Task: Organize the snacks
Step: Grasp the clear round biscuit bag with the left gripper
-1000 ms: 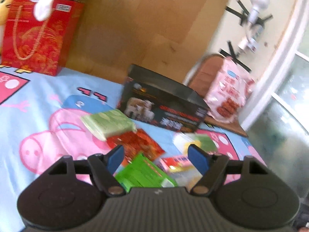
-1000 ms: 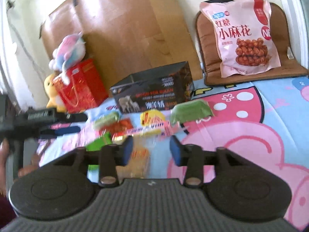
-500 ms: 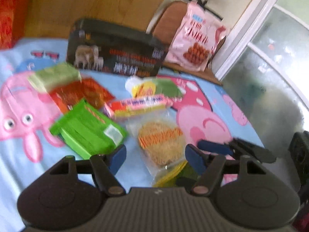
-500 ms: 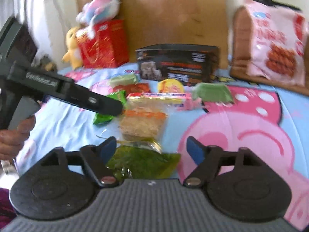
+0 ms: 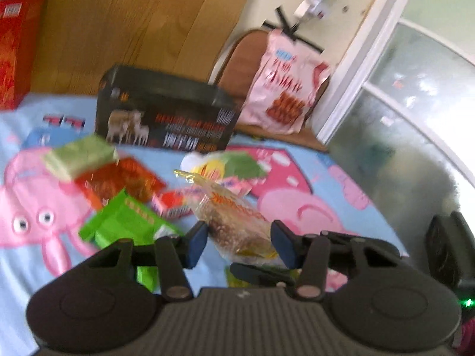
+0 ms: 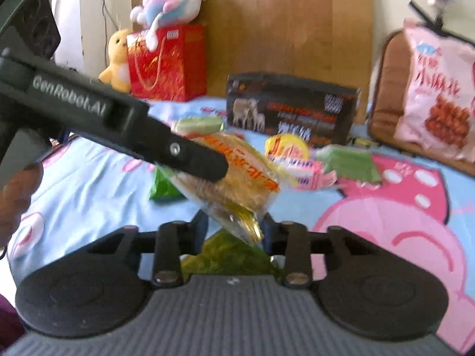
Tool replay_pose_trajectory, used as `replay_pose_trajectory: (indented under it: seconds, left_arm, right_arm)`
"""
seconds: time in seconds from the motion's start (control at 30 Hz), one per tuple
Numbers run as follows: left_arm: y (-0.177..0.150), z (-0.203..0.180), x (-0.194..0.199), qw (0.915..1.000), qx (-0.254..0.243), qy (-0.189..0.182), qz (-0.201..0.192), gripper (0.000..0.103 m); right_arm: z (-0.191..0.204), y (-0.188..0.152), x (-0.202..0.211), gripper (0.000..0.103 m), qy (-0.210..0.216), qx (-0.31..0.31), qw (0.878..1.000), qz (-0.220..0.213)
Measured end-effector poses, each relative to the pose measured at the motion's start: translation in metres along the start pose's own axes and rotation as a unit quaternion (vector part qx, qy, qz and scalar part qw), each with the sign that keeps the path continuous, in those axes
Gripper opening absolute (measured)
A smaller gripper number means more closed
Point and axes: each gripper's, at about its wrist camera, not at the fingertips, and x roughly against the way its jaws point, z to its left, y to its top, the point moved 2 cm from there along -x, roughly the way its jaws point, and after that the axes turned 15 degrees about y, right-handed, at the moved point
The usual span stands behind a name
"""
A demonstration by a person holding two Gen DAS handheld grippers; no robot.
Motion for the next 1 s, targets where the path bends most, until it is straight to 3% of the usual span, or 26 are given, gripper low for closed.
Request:
replay_pose_trajectory:
  seconds: [0.17, 0.33, 0.4, 0.5, 0.57, 0.6, 0.67, 0.77, 1.0]
  left_arm:
    - [0.009, -0.006, 0.001, 0.9996, -0.012, -0.003, -0.024, 0.047]
    - [-0.002, 0.004, -0.013, 0.9999, -0.007, -0.007, 0.011, 0.048]
    - [-0.007, 0.008, -0.021, 0.9995, -0.002, -0.006, 0.030, 0.051]
    - [-0.014, 0.014, -0.027, 0.9987, 0.009, -0.014, 0.048, 0.068]
    - [-0.015, 0.015, -0.025, 0.9991, 0.011, -0.003, 0.042, 0.087]
    - [-0.014, 0.016, -0.022, 0.9993, 0.013, 0.001, 0.035, 0.088]
    - [-0.012, 0.018, -0.019, 0.9994, 0.018, -0.002, 0.031, 0.088]
    - [-0.010, 0.021, -0.015, 0.9993, 0.023, 0.004, 0.028, 0.088]
    - [-0.010, 0.026, -0.004, 0.9993, 0.031, 0.011, 0.019, 0.088]
  right_arm:
    - [0.006, 0.012, 0.001, 0.037, -0.045, 0.027, 0.998, -0.025]
    - [0.001, 0.004, -0.009, 0.037, -0.045, 0.019, 0.999, 0.009]
    - [0.001, -0.003, -0.012, 0.037, -0.043, 0.015, 0.999, 0.024]
    - [0.001, -0.008, -0.017, 0.040, -0.034, 0.008, 0.999, 0.040]
    - [0.006, -0.008, -0.017, 0.046, -0.026, 0.013, 0.999, 0.043]
    - [0.008, -0.008, -0.018, 0.048, -0.023, 0.013, 0.999, 0.046]
    - [0.012, -0.009, -0.018, 0.063, -0.024, 0.019, 0.998, 0.049]
    - [0.015, -0.011, -0.017, 0.074, -0.019, 0.015, 0.998, 0.050]
    - [0.019, -0.015, -0.009, 0.082, -0.012, 0.007, 0.999, 0.044]
